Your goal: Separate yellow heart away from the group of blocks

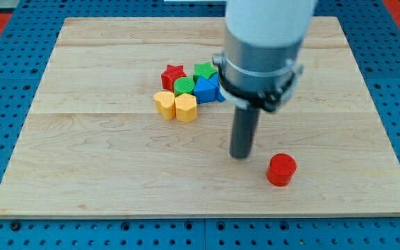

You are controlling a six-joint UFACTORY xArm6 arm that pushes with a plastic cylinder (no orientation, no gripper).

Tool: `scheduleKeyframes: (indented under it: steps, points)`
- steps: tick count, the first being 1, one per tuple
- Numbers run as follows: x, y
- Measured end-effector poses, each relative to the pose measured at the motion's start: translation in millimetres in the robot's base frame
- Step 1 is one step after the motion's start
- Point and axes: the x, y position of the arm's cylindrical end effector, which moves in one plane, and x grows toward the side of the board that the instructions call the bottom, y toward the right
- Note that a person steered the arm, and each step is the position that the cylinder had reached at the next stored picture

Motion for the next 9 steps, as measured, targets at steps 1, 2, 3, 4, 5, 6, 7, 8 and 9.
scheduleKeyframes:
  steps: [1, 2, 3, 4, 5, 6, 7, 8, 9]
  points:
    - [-8.1, -22.6]
    - [-6.0, -23.7]
    - [0.2, -24.4]
    - [31.3, -44.6]
    - [21.0, -70.3]
    - [-20.2, -66.7]
    - [-42.1, -97.9]
    - [-69.6, -116.9]
    - [-117.3, -112.7]
